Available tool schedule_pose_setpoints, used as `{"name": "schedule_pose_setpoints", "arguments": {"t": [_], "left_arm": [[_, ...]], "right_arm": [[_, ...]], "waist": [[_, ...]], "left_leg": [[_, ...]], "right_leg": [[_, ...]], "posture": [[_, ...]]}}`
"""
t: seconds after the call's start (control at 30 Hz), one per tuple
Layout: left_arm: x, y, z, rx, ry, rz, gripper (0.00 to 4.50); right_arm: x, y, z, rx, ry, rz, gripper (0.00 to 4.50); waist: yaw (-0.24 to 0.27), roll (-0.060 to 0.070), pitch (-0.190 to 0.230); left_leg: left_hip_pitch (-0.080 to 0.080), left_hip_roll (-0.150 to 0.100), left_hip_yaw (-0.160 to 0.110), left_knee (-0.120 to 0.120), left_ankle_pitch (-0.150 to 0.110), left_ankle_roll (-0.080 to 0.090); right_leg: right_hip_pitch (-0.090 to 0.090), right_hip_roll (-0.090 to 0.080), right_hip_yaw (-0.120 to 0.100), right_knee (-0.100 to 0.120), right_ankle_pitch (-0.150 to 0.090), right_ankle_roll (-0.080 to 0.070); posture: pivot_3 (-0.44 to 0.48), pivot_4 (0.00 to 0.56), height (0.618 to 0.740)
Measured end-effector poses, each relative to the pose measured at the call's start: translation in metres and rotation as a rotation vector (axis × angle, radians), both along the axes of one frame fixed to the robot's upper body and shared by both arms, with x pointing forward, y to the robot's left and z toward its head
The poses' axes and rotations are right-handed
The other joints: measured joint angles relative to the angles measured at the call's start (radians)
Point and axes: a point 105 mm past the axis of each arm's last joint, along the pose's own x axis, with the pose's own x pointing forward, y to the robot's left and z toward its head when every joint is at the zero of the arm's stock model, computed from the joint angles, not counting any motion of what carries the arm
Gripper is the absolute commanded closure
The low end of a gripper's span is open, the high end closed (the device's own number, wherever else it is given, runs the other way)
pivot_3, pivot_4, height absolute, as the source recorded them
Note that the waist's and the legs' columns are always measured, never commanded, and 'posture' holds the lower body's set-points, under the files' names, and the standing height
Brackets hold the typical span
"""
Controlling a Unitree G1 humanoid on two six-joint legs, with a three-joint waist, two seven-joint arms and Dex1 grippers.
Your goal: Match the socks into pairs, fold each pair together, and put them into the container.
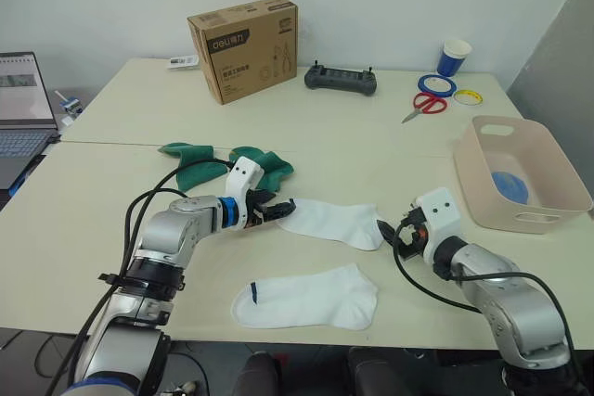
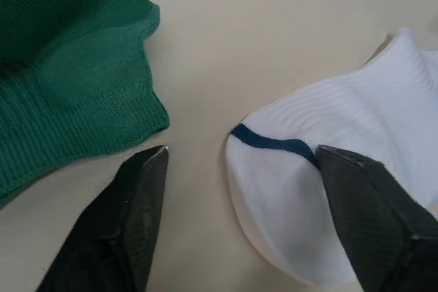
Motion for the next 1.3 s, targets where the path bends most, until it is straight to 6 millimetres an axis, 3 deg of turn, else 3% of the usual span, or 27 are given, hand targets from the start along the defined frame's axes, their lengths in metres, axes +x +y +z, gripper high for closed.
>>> {"name": "schedule_pose_setpoints", "arguments": {"t": [0.17,0.3,0.43,0.6,0.73,0.9,0.97,1.07,1.2,1.3], "left_arm": [[-0.006,-0.003,-0.004,0.005,0.022,-0.035,3.31],[-0.013,-0.004,-0.009,0.011,0.034,-0.044,4.5],[-0.018,-0.004,-0.01,0.003,0.04,-0.042,4.5],[-0.023,0.001,-0.009,-0.036,0.058,-0.003,4.5],[-0.033,0.004,0.001,-0.087,0.059,0.012,4.5],[-0.059,0.013,0.049,-0.176,0.023,-0.017,4.5],[-0.079,0.021,0.058,-0.193,0.058,-0.032,4.5],[-0.111,0.026,0.053,-0.193,0.16,-0.063,4.5],[-0.136,0.025,0.043,-0.192,0.231,-0.052,4.5],[-0.154,0.022,0.021,-0.181,0.299,-0.017,4.5]], "right_arm": [[0.005,0.008,-0.025,0.025,0.084,-0.007,0.0],[0.009,0.015,-0.024,-0.012,0.058,0.02,1.31],[0.006,0.023,-0.025,-0.011,0.061,0.057,2.86],[-0.001,0.026,-0.024,0.001,0.061,0.086,4.47],[-0.006,0.03,-0.008,0.021,0.013,0.129,4.47],[-0.027,0.047,0.036,0.126,-0.072,0.253,4.47],[-0.042,0.053,0.047,0.164,-0.069,0.311,4.47],[-0.064,0.056,0.041,0.165,0.009,0.377,4.47],[-0.083,0.057,0.03,0.151,0.102,0.418,4.47],[-0.091,0.053,0.013,0.109,0.179,0.414,4.47]], "waist": [[0.0,0.0,0.0],[0.0,0.0,0.0],[0.0,0.0,0.0],[-0.002,0.0,0.0],[-0.003,0.0,0.0],[-0.007,0.0,0.0],[-0.011,0.0,0.0],[-0.018,0.0,0.0],[-0.019,0.0,0.0],[-0.021,0.0,0.0]], "left_leg": [[0.0,0.0,0.0,0.0,0.0,0.0],[0.0,0.0,0.0,0.0,0.0,0.0],[0.0,0.0,0.0,0.0,0.0,0.0],[0.0,0.001,0.0,0.0,0.0,0.0],[0.0,0.001,-0.001,0.0,0.0,0.0],[0.0,0.002,-0.001,0.0,0.0,0.0],[0.0,0.002,-0.002,-0.001,0.0,0.0],[0.0,0.002,-0.002,-0.001,0.0,0.0],[0.001,0.002,-0.001,0.0,0.0,0.0],[0.002,0.002,0.0,0.0,0.0,0.0]], "right_leg": [[0.0,0.0,0.0,0.0,0.0,0.0],[0.0,0.0,0.0,0.0,0.0,0.0],[0.0,0.0,0.0,0.0,0.0,0.0],[0.0,0.0,0.0,0.0,0.0,0.0],[0.0,0.0,0.0,0.001,0.0,0.0],[0.0,0.0,-0.001,0.0,0.0,0.0],[0.0,0.0,-0.001,0.0,0.0,0.0],[0.0,0.0,-0.002,0.0,0.0,0.0],[0.001,-0.001,-0.001,0.0,-0.002,-0.003],[0.001,-0.002,0.001,0.0,-0.003,-0.005]], "posture": [[0.0,0.15,0.723],[0.0,0.15,0.723],[0.0,0.15,0.723],[0.0,0.15,0.723],[0.0,0.15,0.723],[0.0,0.15,0.723],[0.0,0.15,0.723],[0.0,0.15,0.723],[0.0,0.15,0.723],[0.0,0.15,0.723]]}}
